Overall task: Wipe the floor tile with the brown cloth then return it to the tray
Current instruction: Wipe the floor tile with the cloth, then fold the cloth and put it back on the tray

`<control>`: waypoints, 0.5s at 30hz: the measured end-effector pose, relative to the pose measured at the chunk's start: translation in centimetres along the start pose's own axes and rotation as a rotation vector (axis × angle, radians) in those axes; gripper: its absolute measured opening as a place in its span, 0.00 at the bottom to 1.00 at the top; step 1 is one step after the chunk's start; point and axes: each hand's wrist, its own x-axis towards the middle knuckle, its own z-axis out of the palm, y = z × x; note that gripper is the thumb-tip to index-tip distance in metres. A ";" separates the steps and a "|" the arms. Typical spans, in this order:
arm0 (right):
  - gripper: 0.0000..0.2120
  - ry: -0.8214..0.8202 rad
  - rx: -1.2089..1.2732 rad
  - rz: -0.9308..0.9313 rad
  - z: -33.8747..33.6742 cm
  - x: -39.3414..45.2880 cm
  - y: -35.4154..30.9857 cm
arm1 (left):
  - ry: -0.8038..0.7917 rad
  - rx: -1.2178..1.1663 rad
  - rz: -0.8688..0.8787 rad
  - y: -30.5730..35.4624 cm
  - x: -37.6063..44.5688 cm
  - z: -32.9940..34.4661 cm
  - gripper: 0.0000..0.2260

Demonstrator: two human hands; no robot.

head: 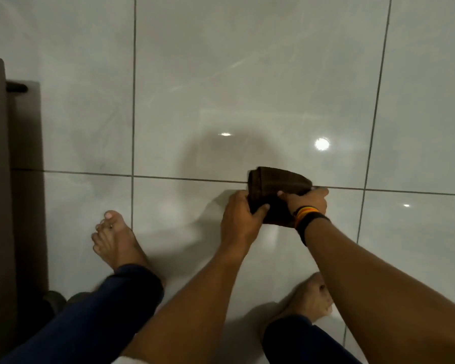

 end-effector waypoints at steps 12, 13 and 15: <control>0.13 -0.323 0.475 -0.225 -7.5 -10.6 0.0 | -0.216 -0.279 -0.107 5.5 -3.7 -9.5 0.14; 0.11 -0.339 0.482 -0.238 -8.3 -12.9 -1.0 | -0.225 -0.285 -0.100 6.3 -5.2 -11.8 0.15; 0.07 -0.394 0.505 -0.244 -9.7 -17.8 -3.7 | -0.198 -0.326 -0.092 8.1 -8.3 -17.0 0.14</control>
